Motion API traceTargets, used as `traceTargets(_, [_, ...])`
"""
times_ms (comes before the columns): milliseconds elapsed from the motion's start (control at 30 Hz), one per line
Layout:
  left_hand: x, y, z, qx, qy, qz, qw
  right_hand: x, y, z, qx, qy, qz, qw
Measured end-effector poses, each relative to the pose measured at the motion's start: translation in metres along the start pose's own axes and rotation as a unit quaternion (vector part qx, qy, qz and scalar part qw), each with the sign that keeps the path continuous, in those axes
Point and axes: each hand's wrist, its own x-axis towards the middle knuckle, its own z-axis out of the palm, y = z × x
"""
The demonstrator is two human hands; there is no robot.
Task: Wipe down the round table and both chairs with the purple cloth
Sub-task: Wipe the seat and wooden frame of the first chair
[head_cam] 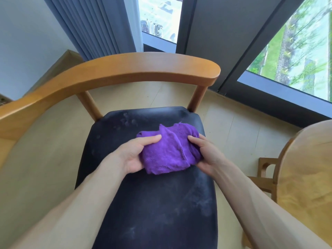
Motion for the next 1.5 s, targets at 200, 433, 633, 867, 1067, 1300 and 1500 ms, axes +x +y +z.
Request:
traceTargets(200, [0.018,0.016,0.033,-0.092,0.081,0.149,0.981,0.006,-0.036,0.008,0.081,0.039,-0.002,0.996])
traceTargets(433, [0.036,0.044,0.079,0.001,0.130,0.153,0.980,0.006,-0.067,0.000,0.035,0.150,0.037,0.987])
traceTargets(633, [0.049,0.064,0.107,-0.032,0.047,0.151,0.987,0.013,-0.096,-0.008,0.194,0.141,-0.042,0.970])
traceTargets(867, [0.072,0.053,0.099,0.054,-0.016,0.281,0.958,0.037,-0.104,0.006,0.082,0.041,-0.246,0.965])
traceTargets(1067, [0.088,0.053,0.116,0.314,0.108,0.442,0.833,0.050,-0.096,0.009,-0.155,0.003,-0.347,0.925])
traceTargets(1300, [0.110,0.057,0.125,0.349,0.128,0.480,0.795,0.067,-0.098,0.012,-0.310,0.074,-0.427,0.847])
traceTargets(1500, [0.139,0.052,0.104,0.408,0.113,0.489,0.763,0.088,-0.080,0.007,-0.335,0.121,-0.406,0.842])
